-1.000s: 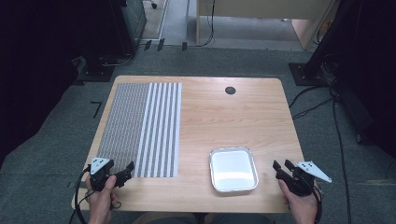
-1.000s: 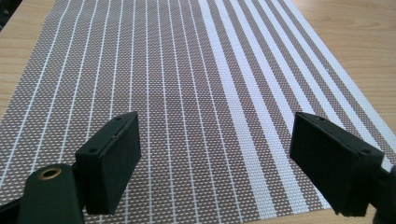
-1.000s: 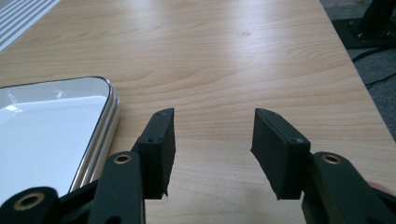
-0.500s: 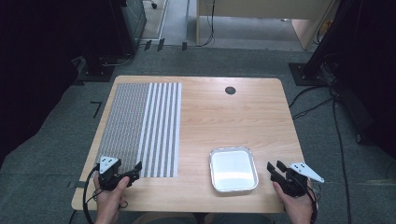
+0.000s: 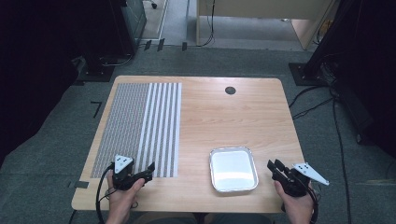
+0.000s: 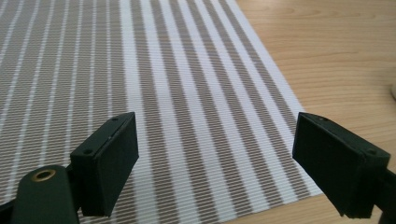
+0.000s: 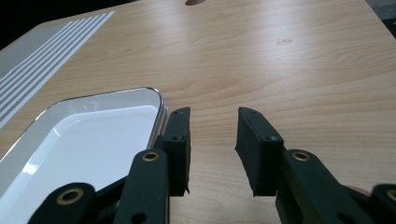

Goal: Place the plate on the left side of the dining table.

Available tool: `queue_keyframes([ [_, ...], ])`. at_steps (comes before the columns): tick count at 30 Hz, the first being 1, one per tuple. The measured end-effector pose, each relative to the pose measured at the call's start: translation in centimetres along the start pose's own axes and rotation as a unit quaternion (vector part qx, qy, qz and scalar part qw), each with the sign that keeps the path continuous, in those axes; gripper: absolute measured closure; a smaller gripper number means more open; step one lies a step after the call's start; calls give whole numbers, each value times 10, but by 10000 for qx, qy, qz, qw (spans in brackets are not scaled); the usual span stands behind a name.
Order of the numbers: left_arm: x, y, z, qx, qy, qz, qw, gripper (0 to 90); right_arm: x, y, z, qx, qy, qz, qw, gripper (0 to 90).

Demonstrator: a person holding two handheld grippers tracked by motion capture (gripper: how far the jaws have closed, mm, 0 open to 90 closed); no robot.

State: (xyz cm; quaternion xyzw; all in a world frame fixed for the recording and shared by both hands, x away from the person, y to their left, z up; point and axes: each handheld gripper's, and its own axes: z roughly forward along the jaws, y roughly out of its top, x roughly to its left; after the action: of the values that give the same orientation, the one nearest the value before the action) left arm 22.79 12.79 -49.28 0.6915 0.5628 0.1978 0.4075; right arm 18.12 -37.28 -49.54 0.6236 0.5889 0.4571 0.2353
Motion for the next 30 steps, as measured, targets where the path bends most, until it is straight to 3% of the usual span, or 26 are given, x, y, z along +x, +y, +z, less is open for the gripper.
queue_keyframes([
  [11,-33,6,7,-30,-130,109,9999,159,2,-1,1,-55,175,53,9998,685],
  [17,-40,8,11,-6,-137,163,9998,162,5,-2,1,-14,229,61,9997,697],
  [19,-43,10,12,-7,-114,155,9998,203,6,-2,2,-1,267,41,9996,701],
  [30,-67,16,21,48,-339,179,9993,239,10,-3,1,91,394,90,9991,736],
])
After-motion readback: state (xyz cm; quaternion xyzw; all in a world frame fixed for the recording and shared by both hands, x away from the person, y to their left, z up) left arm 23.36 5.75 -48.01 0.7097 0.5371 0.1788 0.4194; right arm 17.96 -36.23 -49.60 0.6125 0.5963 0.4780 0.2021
